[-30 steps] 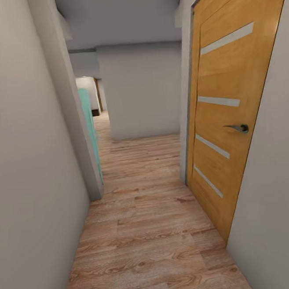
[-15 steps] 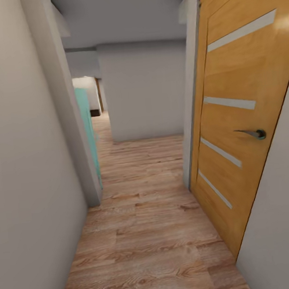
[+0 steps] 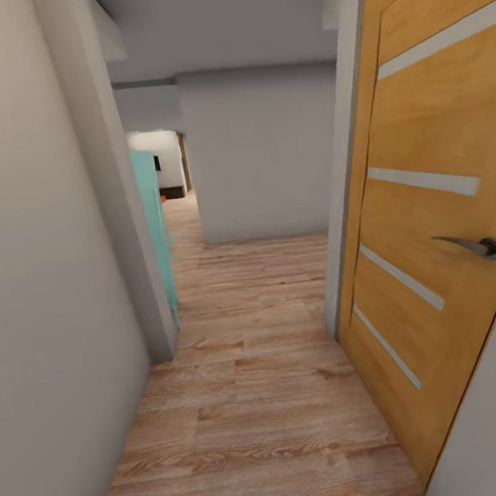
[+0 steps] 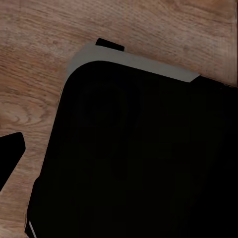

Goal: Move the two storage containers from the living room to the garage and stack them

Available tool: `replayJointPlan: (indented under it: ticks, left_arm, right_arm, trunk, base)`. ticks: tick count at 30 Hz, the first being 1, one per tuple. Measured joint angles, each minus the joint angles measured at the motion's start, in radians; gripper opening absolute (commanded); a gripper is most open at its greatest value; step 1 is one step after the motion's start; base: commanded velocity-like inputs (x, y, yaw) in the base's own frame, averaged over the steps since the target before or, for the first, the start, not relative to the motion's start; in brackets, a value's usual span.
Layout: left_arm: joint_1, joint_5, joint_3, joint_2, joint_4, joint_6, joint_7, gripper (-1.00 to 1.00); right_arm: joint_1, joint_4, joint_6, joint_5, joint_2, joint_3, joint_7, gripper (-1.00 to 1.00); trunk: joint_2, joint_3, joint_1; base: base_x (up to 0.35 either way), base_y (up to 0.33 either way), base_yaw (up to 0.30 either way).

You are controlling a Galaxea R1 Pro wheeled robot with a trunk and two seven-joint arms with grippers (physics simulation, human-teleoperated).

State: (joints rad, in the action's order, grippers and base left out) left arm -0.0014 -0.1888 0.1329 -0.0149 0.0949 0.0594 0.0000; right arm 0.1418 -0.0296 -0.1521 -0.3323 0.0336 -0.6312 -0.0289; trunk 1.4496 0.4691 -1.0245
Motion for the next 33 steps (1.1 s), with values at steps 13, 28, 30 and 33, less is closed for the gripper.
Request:
replayJointPlan:
  ticks: [13, 28, 30, 33]
  left_arm:
    - [0.0, -0.001, 0.0, 0.0, 0.0, 0.0, 0.0, 1.0]
    - [0.0, -0.001, 0.0, 0.002, 0.0, -0.003, 0.0, 1.0]
    - [0.0, -0.002, 0.0, 0.002, 0.0, -0.003, 0.0, 1.0]
    - [0.0, -0.002, 0.0, 0.002, 0.0, -0.003, 0.0, 1.0]
  right_arm:
    - [0.0, 0.0, -0.029, -0.197, -0.001, -0.003, 0.001, 1.0]
    - [0.0, 0.0, -0.029, -0.191, -0.01, -0.012, 0.001, 1.0]
    - [0.0, 0.0, -0.029, -0.191, -0.01, -0.012, 0.001, 1.0]
    - [0.0, 0.0, -0.029, -0.191, -0.01, -0.012, 0.001, 1.0]
  trunk:
    - [0.0, 0.0, 0.0]
    - [0.0, 0.0, 0.0]
    - [0.0, 0.0, 0.0]
    - [0.0, 0.0, 0.0]
  base:
    - [0.301, -0.192, 0.0]
    - [0.311, -0.086, 0.131]
    - [0.323, -0.001, 0.082]
    - [0.323, 0.0, 0.029]
